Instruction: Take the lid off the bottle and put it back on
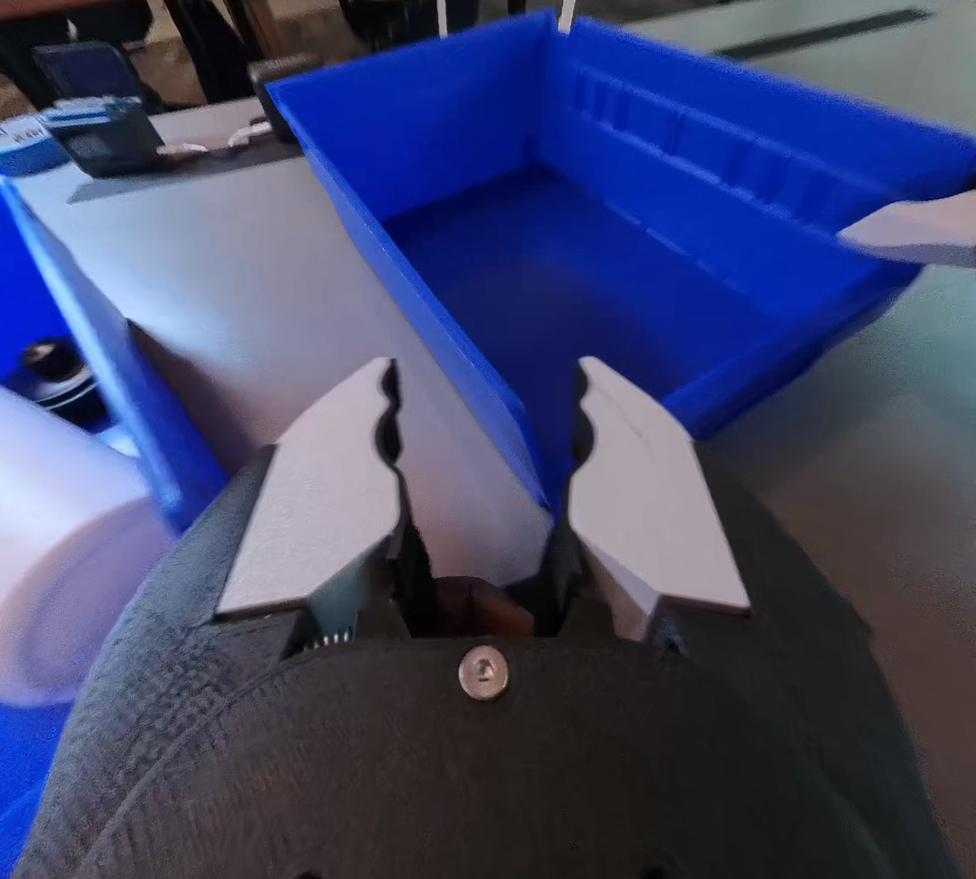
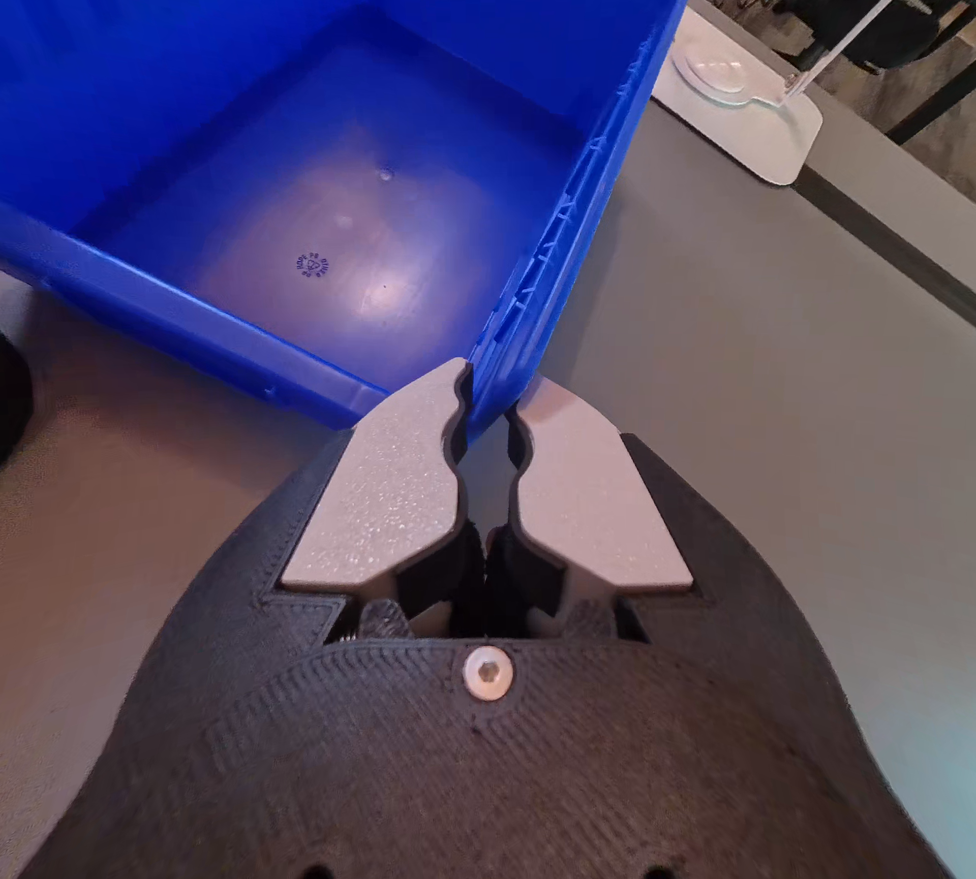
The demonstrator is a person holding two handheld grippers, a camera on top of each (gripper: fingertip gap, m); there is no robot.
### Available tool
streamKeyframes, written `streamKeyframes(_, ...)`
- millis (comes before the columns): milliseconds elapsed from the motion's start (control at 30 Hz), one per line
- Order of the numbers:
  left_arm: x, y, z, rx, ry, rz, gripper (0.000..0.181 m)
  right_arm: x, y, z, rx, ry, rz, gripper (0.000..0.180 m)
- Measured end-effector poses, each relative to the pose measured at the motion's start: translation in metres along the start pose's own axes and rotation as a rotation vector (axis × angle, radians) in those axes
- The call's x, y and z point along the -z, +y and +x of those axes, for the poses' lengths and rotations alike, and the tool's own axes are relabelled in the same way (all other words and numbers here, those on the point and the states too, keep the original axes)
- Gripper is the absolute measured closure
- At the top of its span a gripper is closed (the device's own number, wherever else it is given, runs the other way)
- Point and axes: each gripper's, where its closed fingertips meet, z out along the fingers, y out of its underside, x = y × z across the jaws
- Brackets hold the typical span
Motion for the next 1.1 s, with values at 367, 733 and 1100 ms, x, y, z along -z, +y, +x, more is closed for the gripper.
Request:
streamKeyframes(367, -0.077, -0.078, 0.106, -0.133, 0.123, 0.092, 0.161, 0.070, 0.018, 0.121, 0.101, 0.317, 0.101, 0.169)
streamKeyframes(733, -0.132, -0.100, 0.303, -0.227, 0.368, 0.126, 0.157, 0.158, 0.151, 0.254, -0.141, 0.538, 0.045, 0.171)
streamKeyframes(1100, -0.126, -0.076, 0.371, -0.105, 0.676, 0.046, 0.120, 0.184, 0.211, 0.283, -0.347, 0.594, 0.039, 0.171)
